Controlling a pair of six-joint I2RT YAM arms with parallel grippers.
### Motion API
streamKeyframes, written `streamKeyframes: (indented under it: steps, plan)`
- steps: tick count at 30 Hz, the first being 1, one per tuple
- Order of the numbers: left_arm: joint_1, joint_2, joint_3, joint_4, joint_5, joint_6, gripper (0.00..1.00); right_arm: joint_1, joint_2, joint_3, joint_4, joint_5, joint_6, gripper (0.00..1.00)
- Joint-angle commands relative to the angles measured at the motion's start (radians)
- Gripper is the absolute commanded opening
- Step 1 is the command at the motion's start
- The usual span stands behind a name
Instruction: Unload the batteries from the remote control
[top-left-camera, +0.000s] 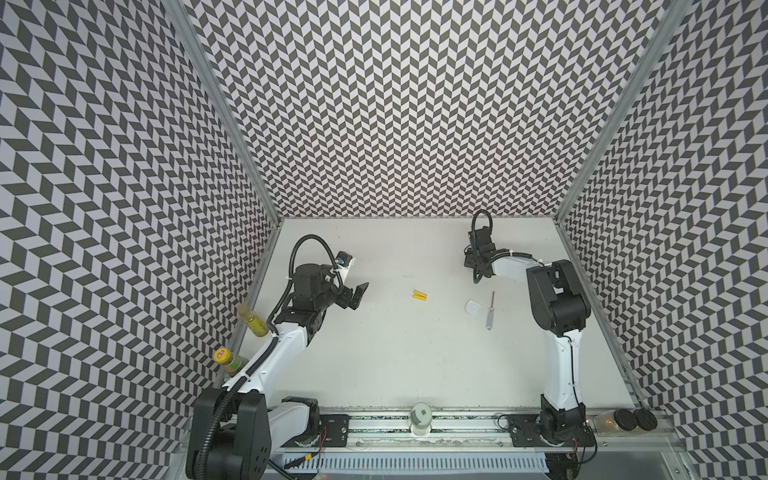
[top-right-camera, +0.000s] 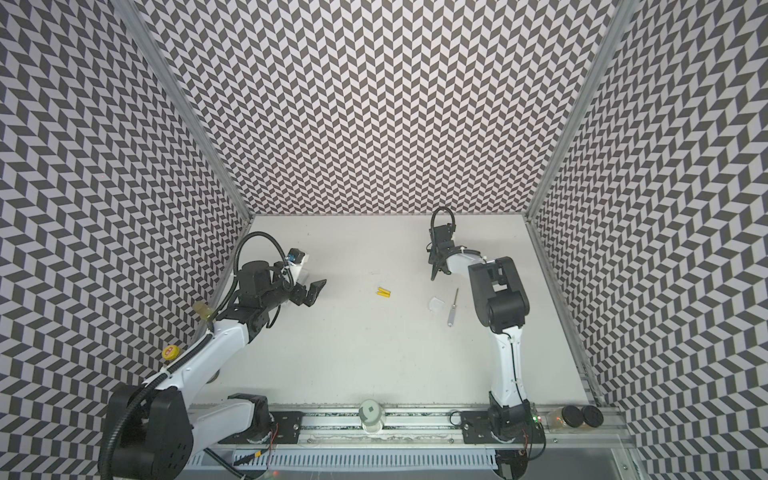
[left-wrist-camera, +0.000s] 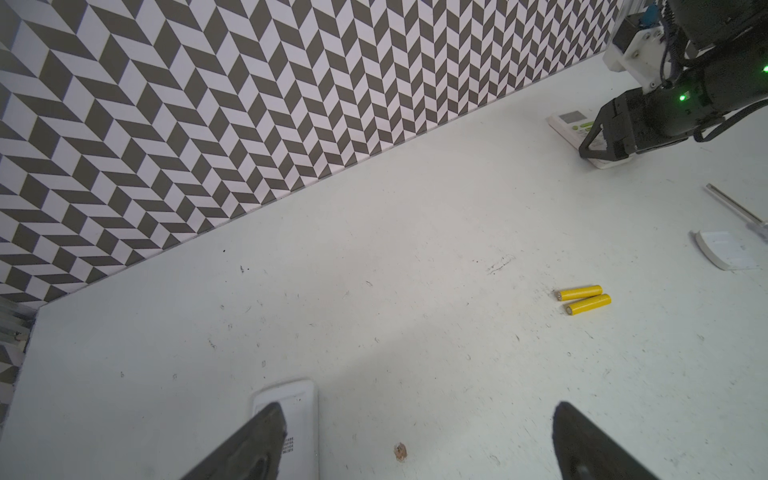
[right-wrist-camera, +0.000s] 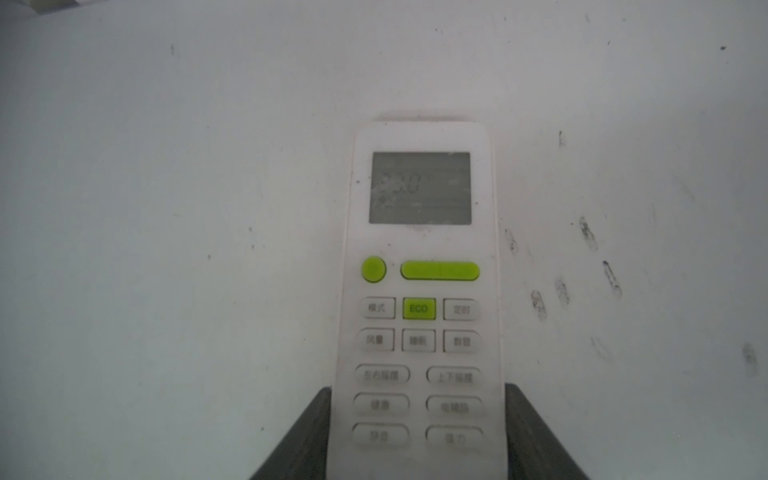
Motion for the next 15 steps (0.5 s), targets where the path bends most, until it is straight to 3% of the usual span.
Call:
streamKeyframes:
  steps: [1, 7, 15]
  plan:
    - [0.001, -0.011, 0.019, -0.014, 0.058, 0.046, 1.00, 0.006, -0.067, -0.045, -0.025, -0.072, -0.031, 0.40]
    - [0.001, -0.014, 0.049, -0.047, 0.141, 0.098, 1.00, 0.015, -0.255, -0.136, 0.068, -0.192, -0.109, 0.40]
    - [-0.026, 0.006, 0.155, -0.120, 0.134, 0.243, 1.00, 0.072, -0.553, -0.361, 0.315, -0.457, -0.331, 0.40]
